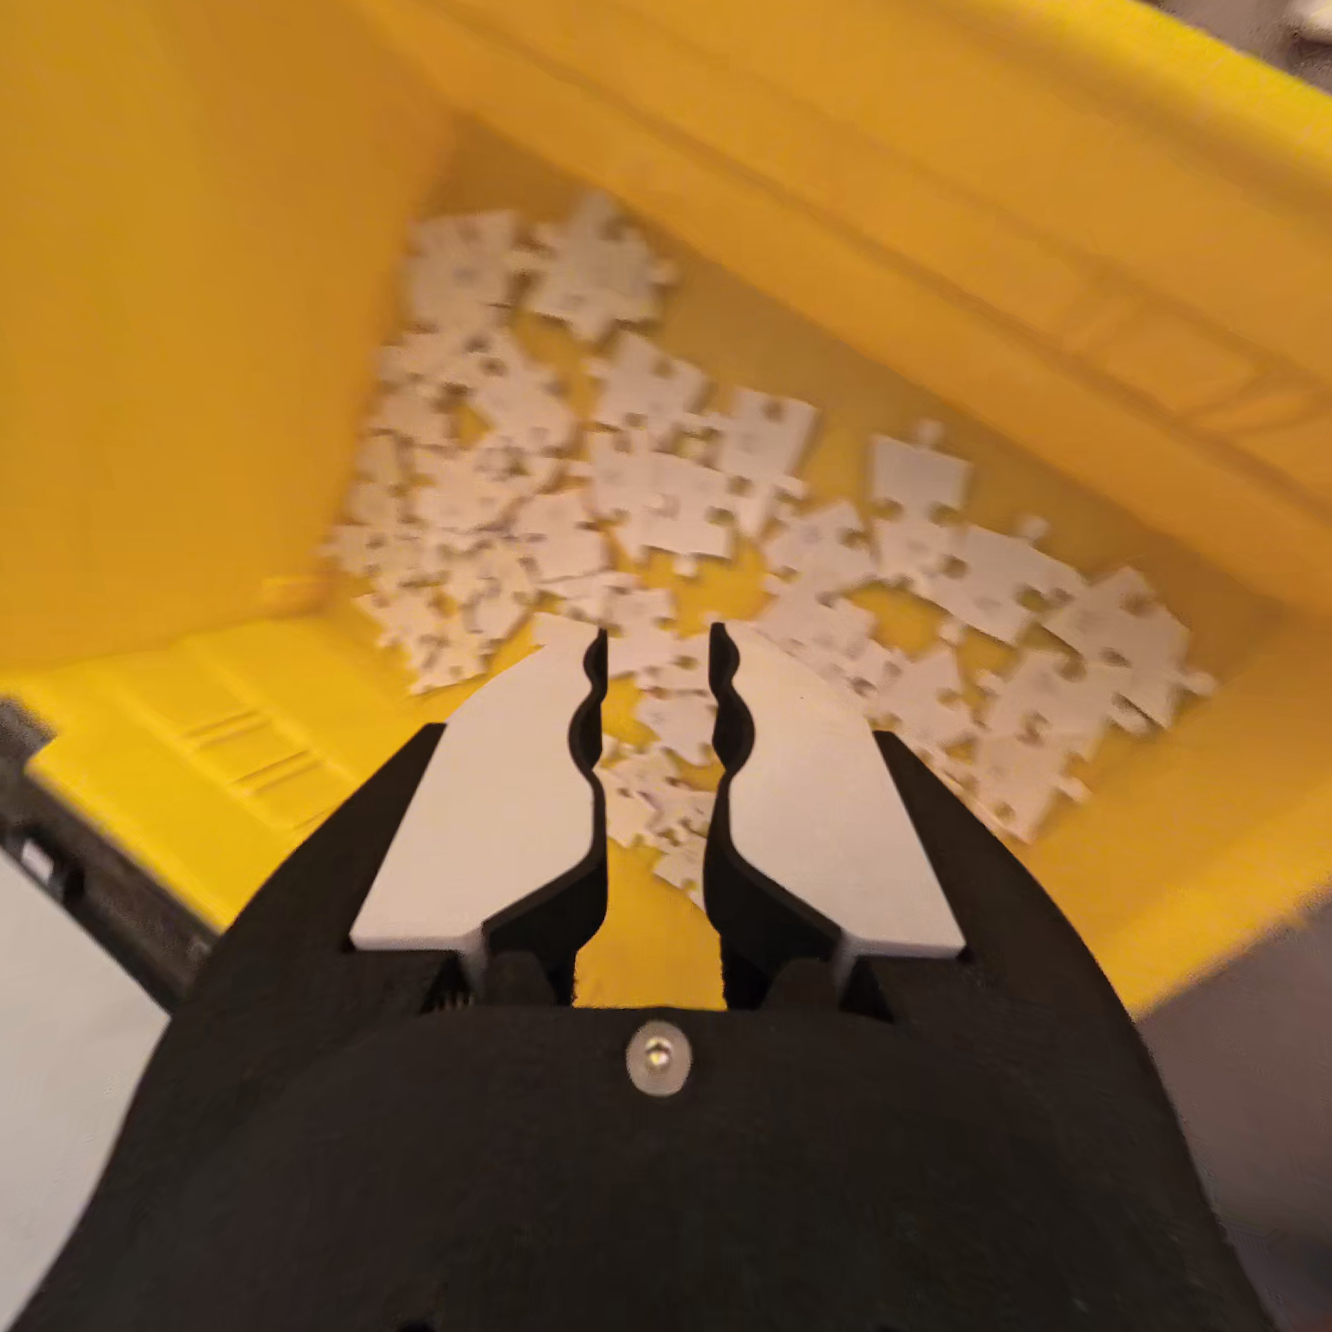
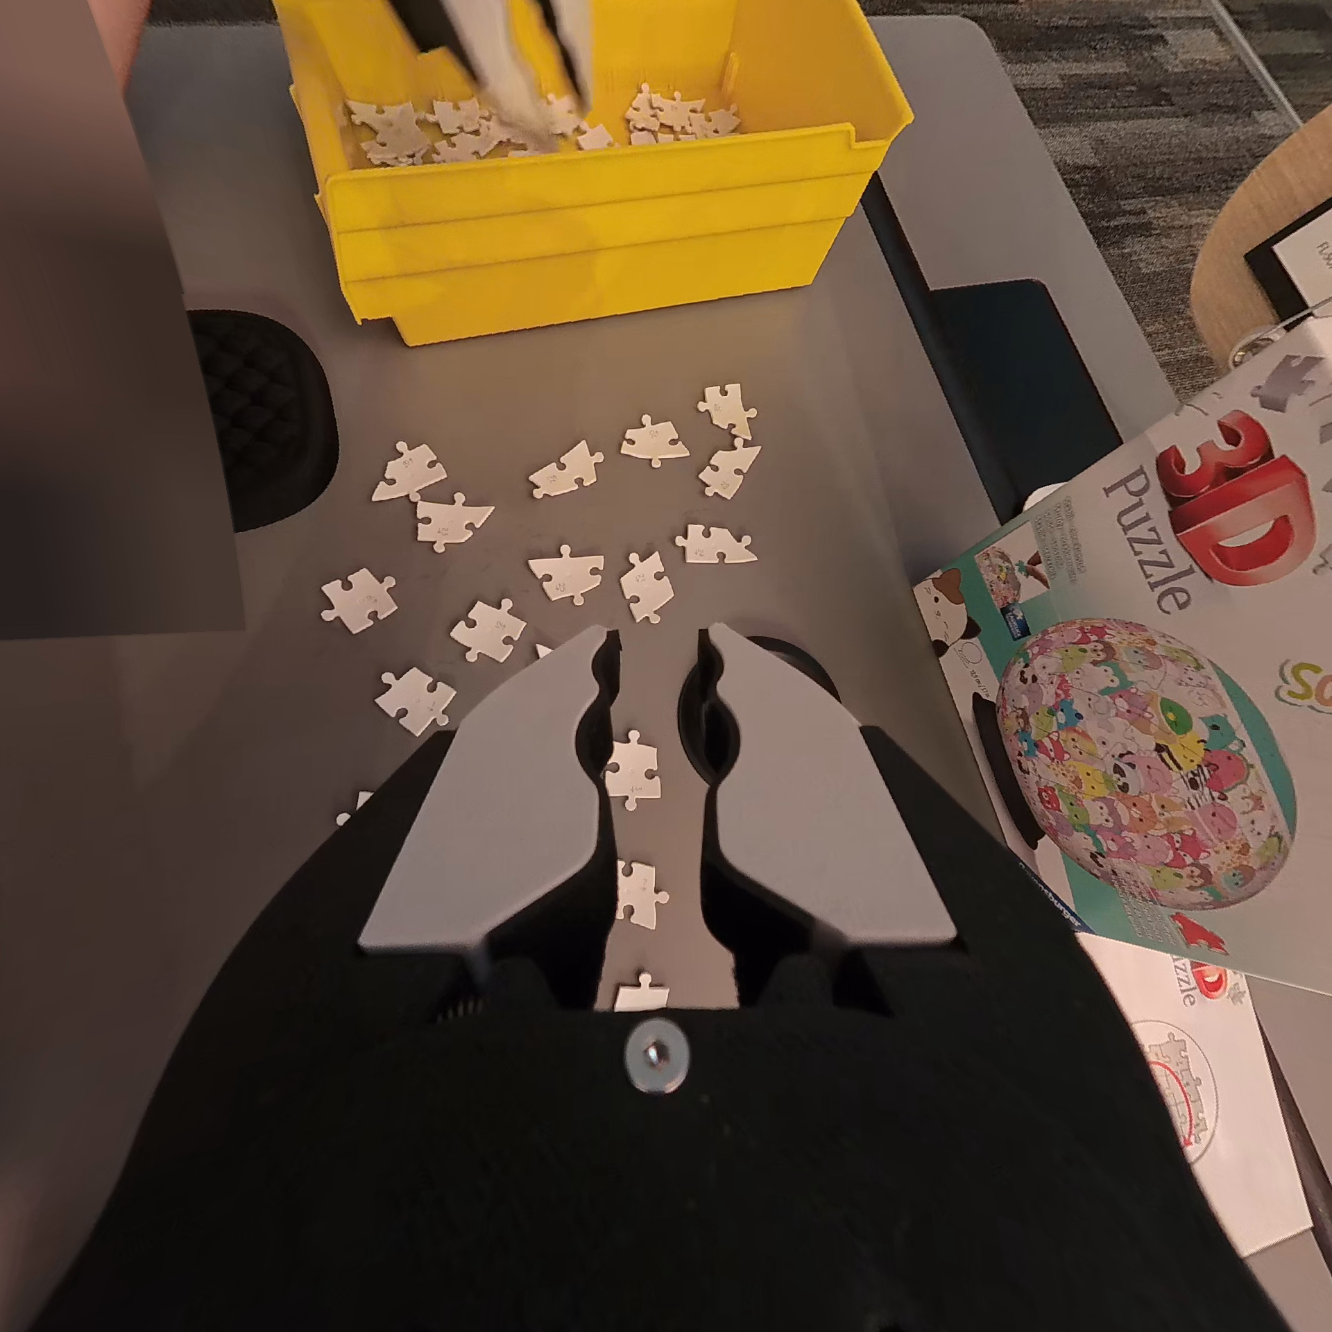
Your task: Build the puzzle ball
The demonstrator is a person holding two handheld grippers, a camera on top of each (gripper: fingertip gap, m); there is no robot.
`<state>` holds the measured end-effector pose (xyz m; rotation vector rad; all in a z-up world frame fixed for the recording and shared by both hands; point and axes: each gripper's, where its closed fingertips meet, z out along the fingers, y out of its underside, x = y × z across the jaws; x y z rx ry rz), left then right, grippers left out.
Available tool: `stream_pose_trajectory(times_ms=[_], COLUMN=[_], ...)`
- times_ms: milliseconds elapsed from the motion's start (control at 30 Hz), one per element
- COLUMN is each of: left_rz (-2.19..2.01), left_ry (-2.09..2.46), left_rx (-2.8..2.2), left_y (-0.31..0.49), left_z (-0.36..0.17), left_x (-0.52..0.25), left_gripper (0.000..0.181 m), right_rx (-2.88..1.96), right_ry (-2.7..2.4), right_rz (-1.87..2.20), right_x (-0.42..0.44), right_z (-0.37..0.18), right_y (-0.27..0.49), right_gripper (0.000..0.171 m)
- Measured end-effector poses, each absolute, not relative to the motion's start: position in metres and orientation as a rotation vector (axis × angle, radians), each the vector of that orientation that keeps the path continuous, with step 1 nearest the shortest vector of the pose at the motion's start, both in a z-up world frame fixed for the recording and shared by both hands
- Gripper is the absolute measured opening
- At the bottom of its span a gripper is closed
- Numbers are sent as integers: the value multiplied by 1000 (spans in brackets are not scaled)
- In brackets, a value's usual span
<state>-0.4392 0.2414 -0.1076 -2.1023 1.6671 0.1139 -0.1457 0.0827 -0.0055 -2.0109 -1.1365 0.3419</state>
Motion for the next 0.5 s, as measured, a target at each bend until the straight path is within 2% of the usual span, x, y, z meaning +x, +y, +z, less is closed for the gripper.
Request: stream_pose_trajectory(times_ms=[200, 500], left_rz=[-8, -36], left_ry=[1243, 1249], left_rx=[-2233, -2353], left_y=[289, 288], left_z=[-112, -146], left_x=[-430, -427], left_gripper=[26, 26], right_rx=[-2027, -2038], right_ry=[-1150, -1155], right_rz=[334, 337], right_x=[-147, -145], right_z=[-10, -13], right_y=[83, 83], right_gripper=[22, 22])
